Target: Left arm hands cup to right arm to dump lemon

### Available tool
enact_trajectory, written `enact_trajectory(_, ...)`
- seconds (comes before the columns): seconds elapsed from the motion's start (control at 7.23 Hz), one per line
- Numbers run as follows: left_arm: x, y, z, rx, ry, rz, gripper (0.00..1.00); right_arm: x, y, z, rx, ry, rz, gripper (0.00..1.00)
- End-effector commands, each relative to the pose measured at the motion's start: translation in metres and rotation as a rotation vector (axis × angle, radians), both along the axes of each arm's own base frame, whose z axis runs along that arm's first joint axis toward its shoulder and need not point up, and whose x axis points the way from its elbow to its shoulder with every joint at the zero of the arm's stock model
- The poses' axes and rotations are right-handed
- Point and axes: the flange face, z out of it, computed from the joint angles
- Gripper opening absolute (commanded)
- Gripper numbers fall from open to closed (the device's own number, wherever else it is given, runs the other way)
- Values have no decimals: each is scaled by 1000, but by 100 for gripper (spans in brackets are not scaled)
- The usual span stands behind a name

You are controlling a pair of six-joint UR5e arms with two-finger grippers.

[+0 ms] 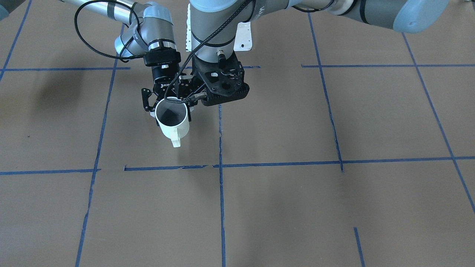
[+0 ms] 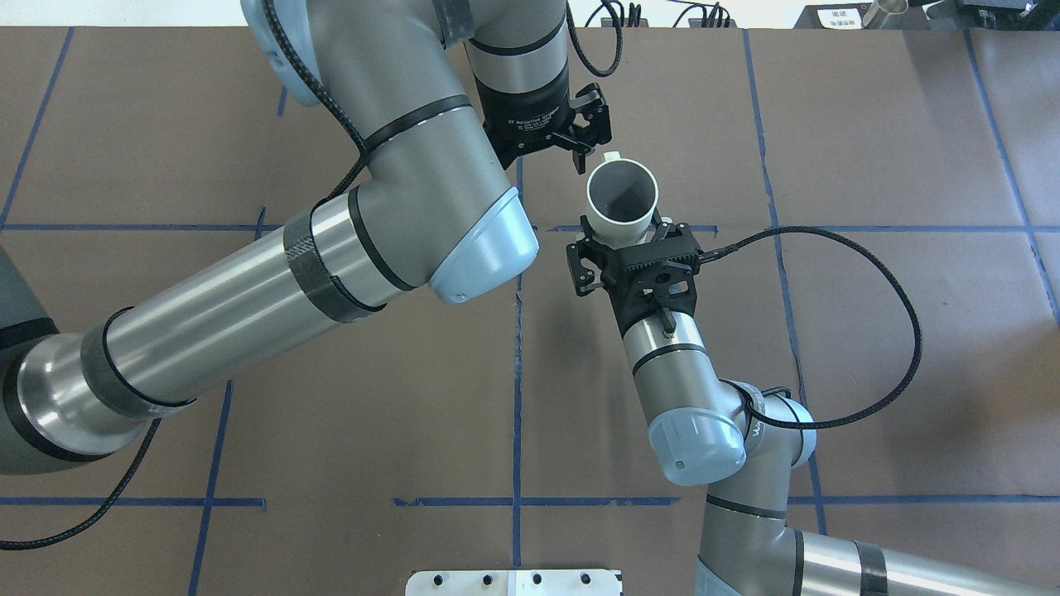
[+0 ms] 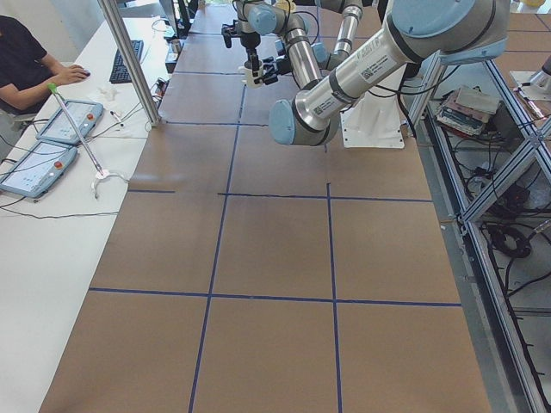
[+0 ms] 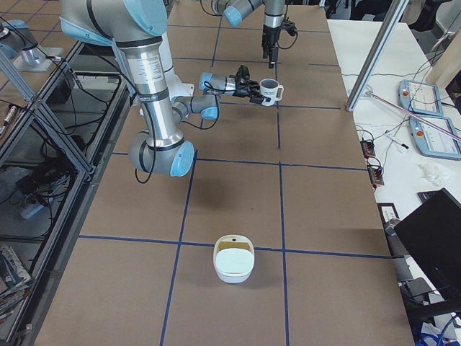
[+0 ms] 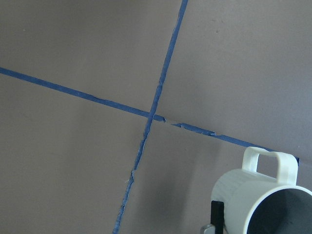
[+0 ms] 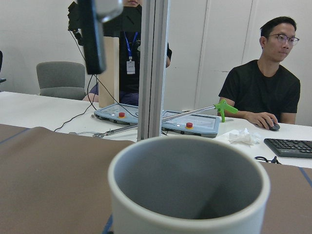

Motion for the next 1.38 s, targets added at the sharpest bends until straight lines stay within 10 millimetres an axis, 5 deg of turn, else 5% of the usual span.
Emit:
enact_trajectory(0.0,18,11,1,-6,-6,29,100,-9,14,-11,15,-3,2,12)
enact_trajectory(0.55,44,30,5,-3,-10,72,94,-11,19,-14,22,4,4,12)
enact_trajectory(0.83,45,29,6,11,-13,85,92,-16,39,-21,34,-9,7,12)
enact_trajectory(1.25,48,26,8,10,-10,84,71,-13,42,-26,41,-9,3,12)
